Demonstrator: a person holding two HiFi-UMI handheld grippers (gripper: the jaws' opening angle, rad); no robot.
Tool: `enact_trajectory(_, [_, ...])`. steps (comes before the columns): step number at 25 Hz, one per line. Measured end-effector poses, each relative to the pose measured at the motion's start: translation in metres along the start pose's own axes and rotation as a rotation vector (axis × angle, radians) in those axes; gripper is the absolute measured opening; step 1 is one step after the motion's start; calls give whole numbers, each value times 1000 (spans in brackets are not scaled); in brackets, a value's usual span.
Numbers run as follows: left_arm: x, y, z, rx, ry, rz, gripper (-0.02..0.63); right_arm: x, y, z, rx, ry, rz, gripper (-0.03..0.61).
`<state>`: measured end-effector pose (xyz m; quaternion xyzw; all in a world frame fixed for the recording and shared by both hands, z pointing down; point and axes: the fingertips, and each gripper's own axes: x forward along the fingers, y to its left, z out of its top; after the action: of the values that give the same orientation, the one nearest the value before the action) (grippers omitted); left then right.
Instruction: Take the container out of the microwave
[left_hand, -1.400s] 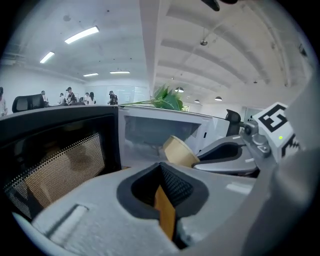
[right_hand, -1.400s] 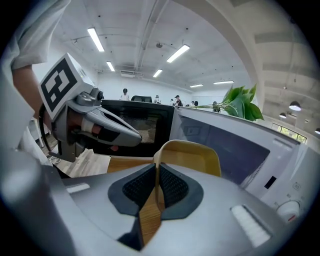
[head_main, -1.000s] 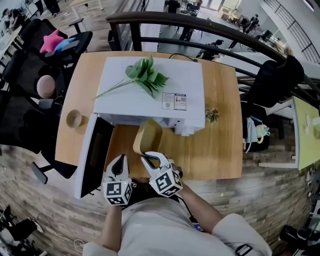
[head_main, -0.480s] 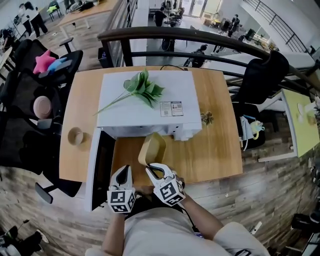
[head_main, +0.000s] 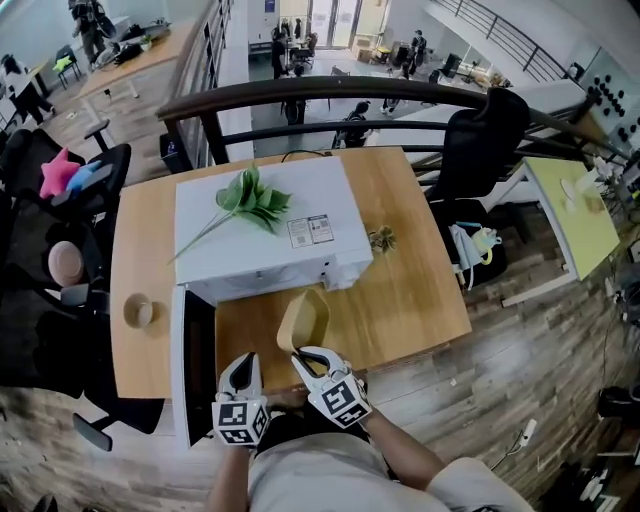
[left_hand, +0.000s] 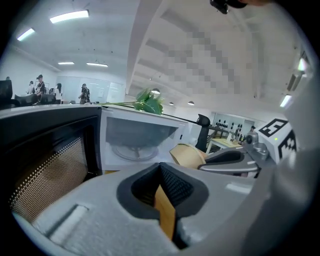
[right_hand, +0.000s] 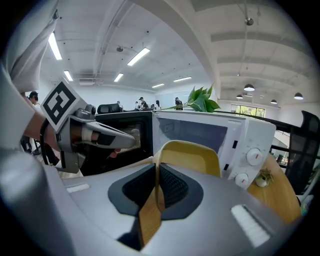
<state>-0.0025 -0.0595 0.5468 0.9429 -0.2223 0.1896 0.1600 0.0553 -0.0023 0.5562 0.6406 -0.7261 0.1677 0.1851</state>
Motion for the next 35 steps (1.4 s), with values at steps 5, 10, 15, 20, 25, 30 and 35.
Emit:
enact_trajectory(5, [6, -14, -4, 23, 13, -63, 3, -16, -7, -6, 22, -1, -66, 38])
enact_trajectory(10, [11, -26, 3, 37, 3, -119, 3, -28, -13, -10, 65, -18, -115, 38])
enact_trajectory(15, [16, -40, 11, 53, -6, -170, 3, -45, -21, -13, 102, -29, -180, 38])
enact_trajectory(20, [24, -60, 19, 71, -19, -224, 3, -62, -35, -15, 124, -37, -246, 38])
enact_trajectory(25, [30, -70, 35, 54, -51, -251, 3, -77, -47, -12, 138, -63, -312, 38])
enact_trajectory(30, [34, -82, 56, 77, -87, -281, 3, -93, -59, -4, 150, -96, -367, 38])
enact_trajectory(35, [34, -88, 69, 82, -112, -287, 3, -107, -70, 19, 152, -158, -402, 38])
